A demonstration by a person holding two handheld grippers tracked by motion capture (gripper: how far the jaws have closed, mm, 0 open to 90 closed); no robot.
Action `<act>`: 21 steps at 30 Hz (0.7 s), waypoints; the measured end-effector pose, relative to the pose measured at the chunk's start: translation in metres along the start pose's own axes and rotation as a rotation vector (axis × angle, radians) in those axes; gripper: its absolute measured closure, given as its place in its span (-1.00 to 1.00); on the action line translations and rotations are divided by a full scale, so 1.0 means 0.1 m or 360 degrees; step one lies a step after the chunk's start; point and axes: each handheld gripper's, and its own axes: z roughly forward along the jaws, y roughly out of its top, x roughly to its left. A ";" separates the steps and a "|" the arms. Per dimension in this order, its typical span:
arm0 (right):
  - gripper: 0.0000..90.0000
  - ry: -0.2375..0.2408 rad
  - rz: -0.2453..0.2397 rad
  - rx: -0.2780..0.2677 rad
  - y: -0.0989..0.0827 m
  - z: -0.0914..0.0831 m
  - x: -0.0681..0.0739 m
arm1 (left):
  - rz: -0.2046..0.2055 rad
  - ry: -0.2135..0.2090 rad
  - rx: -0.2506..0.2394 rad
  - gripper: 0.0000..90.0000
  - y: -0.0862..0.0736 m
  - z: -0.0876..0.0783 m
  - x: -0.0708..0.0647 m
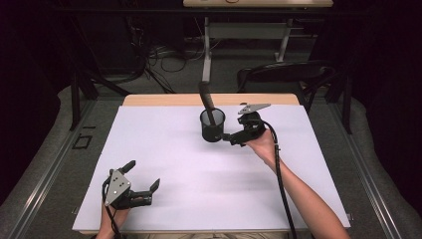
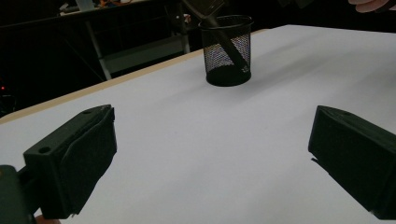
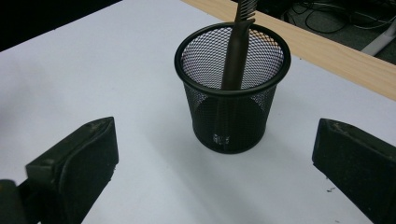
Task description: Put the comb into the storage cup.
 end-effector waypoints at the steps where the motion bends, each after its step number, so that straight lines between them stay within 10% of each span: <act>1: -1.00 0.0004 -0.0002 0.0005 -0.01 -0.02 0.00 | -0.0002 0.0001 0.0000 -0.97 0.00 0.00 0.00; 21: -1.00 0.0056 -0.0046 0.0062 -0.21 -0.36 0.13 | 0.0001 0.0003 0.0003 -0.97 0.00 0.00 0.00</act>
